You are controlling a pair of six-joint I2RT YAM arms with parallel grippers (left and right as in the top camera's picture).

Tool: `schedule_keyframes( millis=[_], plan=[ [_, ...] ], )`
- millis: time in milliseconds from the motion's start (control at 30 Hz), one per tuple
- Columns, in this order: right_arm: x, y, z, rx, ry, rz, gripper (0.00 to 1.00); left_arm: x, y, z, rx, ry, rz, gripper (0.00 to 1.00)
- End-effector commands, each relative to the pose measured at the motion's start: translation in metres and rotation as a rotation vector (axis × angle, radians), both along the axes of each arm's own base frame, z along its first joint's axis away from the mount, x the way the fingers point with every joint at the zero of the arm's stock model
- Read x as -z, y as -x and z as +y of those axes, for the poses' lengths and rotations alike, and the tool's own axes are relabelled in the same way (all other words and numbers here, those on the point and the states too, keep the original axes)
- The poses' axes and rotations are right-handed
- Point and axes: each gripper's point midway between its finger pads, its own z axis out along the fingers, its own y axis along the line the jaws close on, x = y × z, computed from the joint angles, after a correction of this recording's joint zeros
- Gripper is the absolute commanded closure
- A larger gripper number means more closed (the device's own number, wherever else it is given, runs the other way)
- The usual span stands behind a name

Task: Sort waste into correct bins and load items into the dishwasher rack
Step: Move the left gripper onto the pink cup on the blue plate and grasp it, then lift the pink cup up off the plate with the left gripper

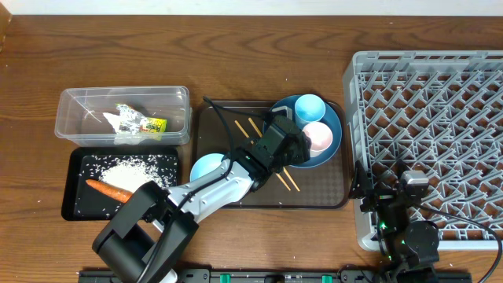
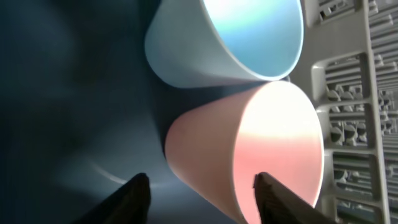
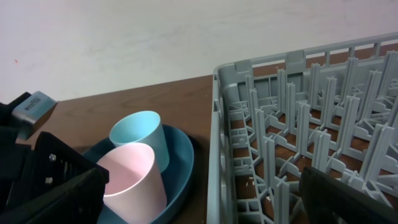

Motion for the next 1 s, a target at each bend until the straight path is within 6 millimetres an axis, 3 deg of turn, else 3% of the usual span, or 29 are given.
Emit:
schedule_keyframes(
  millis=[0,167,433,967],
  plan=[
    [0.0017,0.0000,-0.0003,0.001,0.007,0.005,0.01,-0.0063,-0.0083,-0.0023,-0.019,-0.005,-0.030,0.45],
    [0.0017,0.0000,-0.0003,0.001,0.007,0.005,0.01,-0.0050,-0.0082,-0.0022,-0.019,-0.008,-0.028,0.52],
    [0.0017,0.0000,-0.0003,0.001,0.007,0.005,0.01,-0.0024,-0.0069,-0.0009,-0.019,-0.016,-0.019,0.54],
    [0.0017,0.0000,-0.0003,0.001,0.007,0.005,0.01,0.0005,-0.0050,0.0010,-0.018,-0.027,-0.008,0.72]
  ],
)
